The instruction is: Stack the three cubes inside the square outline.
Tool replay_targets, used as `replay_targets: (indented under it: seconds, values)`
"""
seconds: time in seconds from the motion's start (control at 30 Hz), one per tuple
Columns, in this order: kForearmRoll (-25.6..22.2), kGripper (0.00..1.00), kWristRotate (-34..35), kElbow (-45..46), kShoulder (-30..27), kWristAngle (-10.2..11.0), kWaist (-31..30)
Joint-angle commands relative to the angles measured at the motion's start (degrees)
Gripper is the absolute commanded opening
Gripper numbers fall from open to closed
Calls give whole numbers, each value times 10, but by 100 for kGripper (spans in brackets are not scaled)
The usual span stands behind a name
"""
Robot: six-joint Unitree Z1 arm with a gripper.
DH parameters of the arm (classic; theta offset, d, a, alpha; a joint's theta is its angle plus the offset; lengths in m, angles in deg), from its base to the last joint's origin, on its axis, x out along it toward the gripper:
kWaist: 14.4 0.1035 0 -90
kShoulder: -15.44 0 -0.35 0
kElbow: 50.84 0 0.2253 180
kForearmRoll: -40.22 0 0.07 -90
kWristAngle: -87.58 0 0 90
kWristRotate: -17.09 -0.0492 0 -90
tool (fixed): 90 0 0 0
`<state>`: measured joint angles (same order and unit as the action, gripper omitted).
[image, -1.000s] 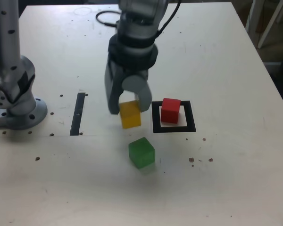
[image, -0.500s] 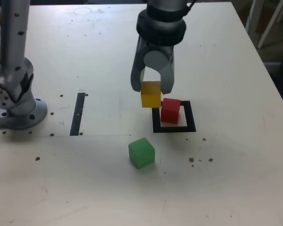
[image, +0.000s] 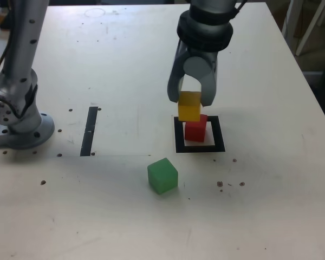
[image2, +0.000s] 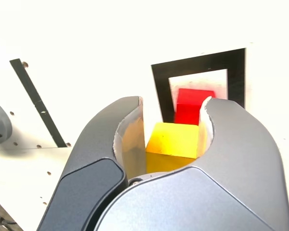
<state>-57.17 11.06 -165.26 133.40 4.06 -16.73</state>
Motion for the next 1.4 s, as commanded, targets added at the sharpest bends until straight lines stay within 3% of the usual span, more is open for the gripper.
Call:
replay_targets:
  seconds: [0.0, 0.63, 0.7, 0.9, 0.97, 1.1, 1.37]
  values:
    - [-4, 29, -4, -12, 8, 3, 2]
    - [-5, 30, -12, -31, 30, 1, 10]
    - [-4, 35, -12, -31, 31, -1, 10]
    - [-2, 79, -11, -22, 32, -10, 13]
    - [-2, 87, -9, -18, 32, -12, 14]
    - [-1, 94, -6, -13, 31, -14, 14]
    - [-4, 98, -3, -15, 20, -10, 15]
